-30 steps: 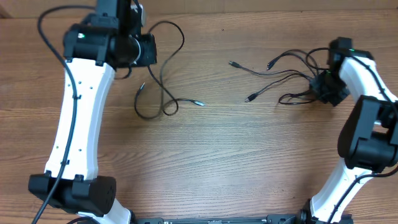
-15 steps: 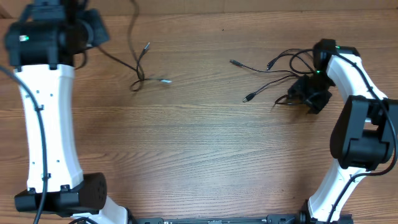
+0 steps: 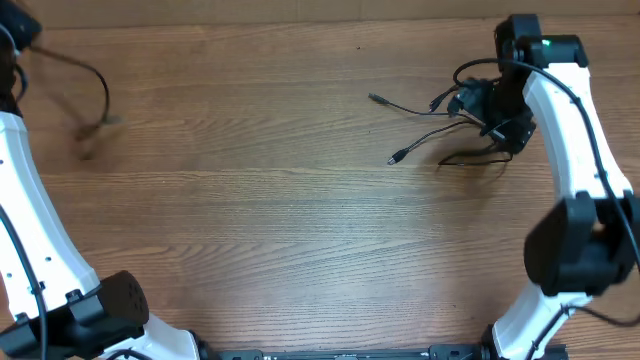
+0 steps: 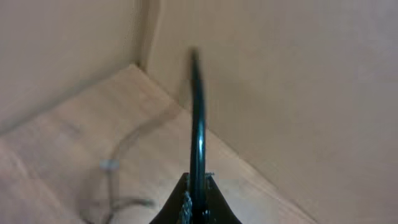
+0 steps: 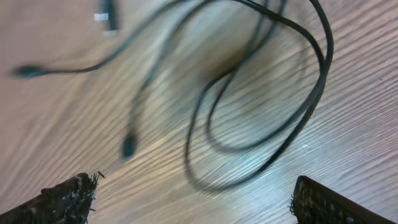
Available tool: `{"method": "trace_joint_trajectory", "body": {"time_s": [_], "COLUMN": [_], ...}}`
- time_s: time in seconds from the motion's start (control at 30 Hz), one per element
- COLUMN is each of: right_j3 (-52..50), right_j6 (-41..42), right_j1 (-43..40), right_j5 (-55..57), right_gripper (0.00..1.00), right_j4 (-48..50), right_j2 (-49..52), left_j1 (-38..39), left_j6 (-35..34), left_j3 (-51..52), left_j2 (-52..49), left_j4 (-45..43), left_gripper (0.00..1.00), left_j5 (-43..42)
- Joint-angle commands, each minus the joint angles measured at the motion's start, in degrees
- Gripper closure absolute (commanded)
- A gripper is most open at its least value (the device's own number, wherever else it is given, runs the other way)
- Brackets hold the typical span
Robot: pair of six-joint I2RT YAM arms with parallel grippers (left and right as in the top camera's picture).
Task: Untangle cables
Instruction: 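Pull the left gripper's cable leftward, away from the right gripper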
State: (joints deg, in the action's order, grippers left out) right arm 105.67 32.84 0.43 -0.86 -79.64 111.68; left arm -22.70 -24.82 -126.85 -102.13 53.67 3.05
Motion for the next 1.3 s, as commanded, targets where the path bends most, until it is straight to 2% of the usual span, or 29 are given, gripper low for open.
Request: {"method": "trace_joint_trajectory", "body": {"time_s": [0.0, 0.2, 0.33, 0.43, 0.57, 0.67, 0.8, 0.87, 0.9, 1.07, 1.13, 1.27], "right_j3": [1.8, 1.5, 1.5, 1.5, 1.5, 1.5, 1.5, 1.5, 1.5, 1.5, 1.5, 1.5], "right_j6": [0.3, 0.3, 0.3, 0.3, 0.3, 0.3, 0.3, 0.3, 0.3, 0.3, 0.3, 0.3], "right_j1": [3.6, 8.5, 11.6, 13.7, 15.4, 15.8, 16.3, 16.3, 16.3, 16.4, 16.6, 16.8], "right_j5": [0.8, 0.7, 0.8, 0.8, 0.8, 0.7, 0.7, 0.7, 0.7, 0.7, 0.0, -1.0], "right_gripper": [0.00, 0.00, 0.00, 0.00, 0.00, 0.00, 0.00, 0.00, 0.00, 0.00, 0.00, 0.00], "right_j4": [-0.2, -1.1, -0.2, 0.2, -0.8, -1.5, -1.7, -1.7, -1.7, -1.7, -1.8, -2.7], "right_j2": [-5.2, -5.4, -5.4, -5.4, -5.4, -5.4, -5.4, -5.4, -5.4, -5.4, -5.4, -5.4], "left_j1": [0.1, 0.1, 0.0, -0.3, -1.6, -3.3, -6.9, -9.0, -10.0, -13.0, -13.4, -13.2], "left_j6": [5.5, 6.3, 6.5, 3.2, -2.5, -4.1, -4.5, -7.3, -8.4, -8.5, -8.5, -8.6], "left_j3": [-0.3, -0.3, -0.3, -0.3, -0.3, -0.3, -0.3, -0.3, -0.3, -0.8, -1.8, -8.0], "left_j2": [-5.3, -13.6, -20.3, -25.2, -30.7, -33.5, -35.4, -35.4, -35.4, -35.3, -35.0, -34.6], "left_j4": [-8.0, -15.6, -17.0, -15.8, -11.4, -7.8, -4.8, -3.1, -2.7, -4.4, -4.5, -3.7], "left_gripper": [0.96, 0.96, 0.96, 0.96, 0.96, 0.95, 0.96, 0.93, 0.85, 0.00, 0.00, 0.00], "left_j5": [-2.4, 2.6, 1.6, 2.3, 10.3, 16.0, 16.9, 16.4, 15.1, -1.6, -6.2, -7.5]}}
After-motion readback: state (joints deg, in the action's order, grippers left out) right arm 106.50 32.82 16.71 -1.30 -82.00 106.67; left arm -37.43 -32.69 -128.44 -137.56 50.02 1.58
